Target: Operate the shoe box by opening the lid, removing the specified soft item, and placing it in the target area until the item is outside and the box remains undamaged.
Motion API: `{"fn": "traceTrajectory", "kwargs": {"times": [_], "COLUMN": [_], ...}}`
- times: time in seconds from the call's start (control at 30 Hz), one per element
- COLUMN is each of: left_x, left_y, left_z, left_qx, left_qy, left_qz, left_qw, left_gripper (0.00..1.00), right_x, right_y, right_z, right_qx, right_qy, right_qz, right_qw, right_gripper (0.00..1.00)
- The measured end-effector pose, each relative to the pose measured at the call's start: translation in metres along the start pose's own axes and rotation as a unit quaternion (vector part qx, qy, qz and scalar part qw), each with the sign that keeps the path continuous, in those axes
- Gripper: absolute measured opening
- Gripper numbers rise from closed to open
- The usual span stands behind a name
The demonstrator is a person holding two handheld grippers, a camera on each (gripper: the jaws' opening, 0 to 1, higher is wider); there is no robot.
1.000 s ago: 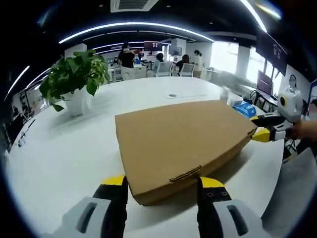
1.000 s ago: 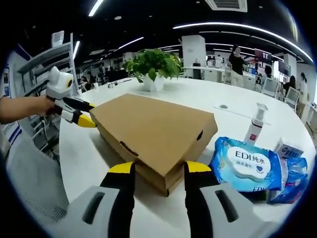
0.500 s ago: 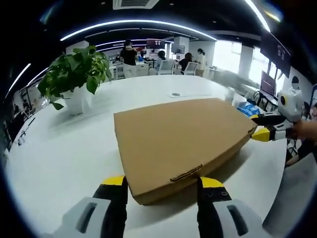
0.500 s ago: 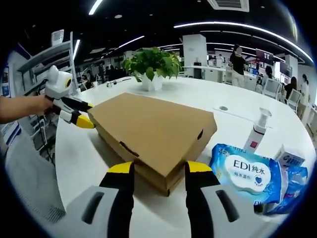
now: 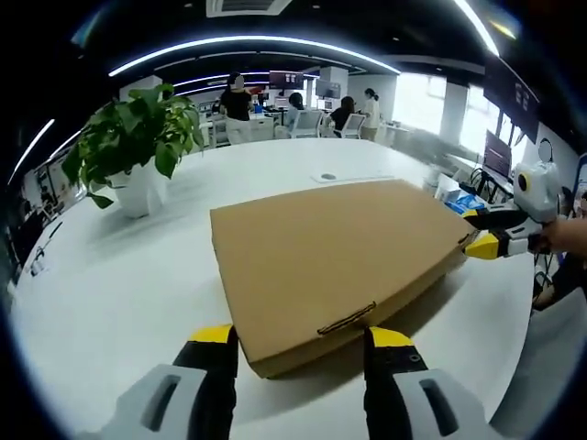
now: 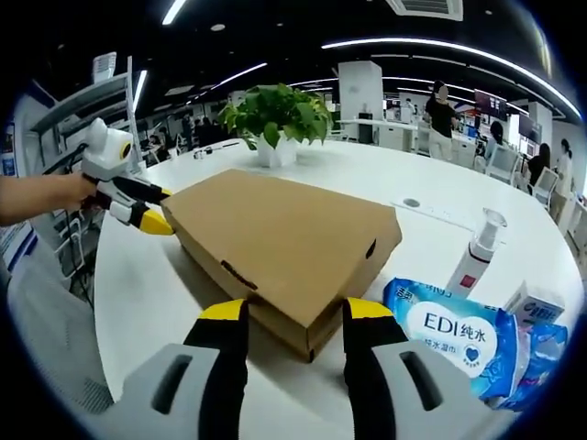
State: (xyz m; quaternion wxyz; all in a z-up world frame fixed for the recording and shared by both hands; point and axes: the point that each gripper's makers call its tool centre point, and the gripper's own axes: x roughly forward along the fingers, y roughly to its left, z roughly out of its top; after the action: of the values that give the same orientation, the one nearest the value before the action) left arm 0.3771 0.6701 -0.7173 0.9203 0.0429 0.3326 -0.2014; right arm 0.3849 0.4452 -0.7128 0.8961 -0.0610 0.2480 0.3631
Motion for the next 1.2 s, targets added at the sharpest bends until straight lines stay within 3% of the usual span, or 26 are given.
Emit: {"fn": "traceTrajectory", "kwargs": {"times": [0.53, 0.67, 0.77, 0.93, 1.2], "left_x": [0.002, -0.004, -0.009, -0.017, -0.038], "left_y": [0.001, 0.004, 0.005, 0.005, 0.003], "left_z": [0.001, 0.007, 0.010, 0.011, 0.015], "left_qx": [-0.010, -0.027, -0.024, -0.024, -0.009], "left_qy": [0.008, -0.007, -0.016, -0.028, -0.050], "left_qz": [-0.005, -0.004, -0.002, 0.000, 0.005], "left_qw": [0.9999, 0.9996, 0.9996, 0.9993, 0.9987], "left_gripper": [0.55, 0.58, 0.59, 0.66, 0.70], "right_x": [0.006, 0.005, 0.001, -0.008, -0.039], "right_y": [-0.008, -0.011, -0.015, -0.020, -0.031], "right_z": [0.004, 0.007, 0.011, 0.013, 0.016], "right_qx": [-0.016, -0.006, 0.007, 0.011, 0.007], "right_qy": [0.005, -0.003, -0.011, -0.016, -0.031], "right_qz": [0.003, 0.000, -0.008, -0.013, -0.032], "right_qw": [0.9999, 1.0000, 0.9999, 0.9997, 0.9990], "right_gripper": [0.39, 0.43, 0.50, 0.53, 0.60]}}
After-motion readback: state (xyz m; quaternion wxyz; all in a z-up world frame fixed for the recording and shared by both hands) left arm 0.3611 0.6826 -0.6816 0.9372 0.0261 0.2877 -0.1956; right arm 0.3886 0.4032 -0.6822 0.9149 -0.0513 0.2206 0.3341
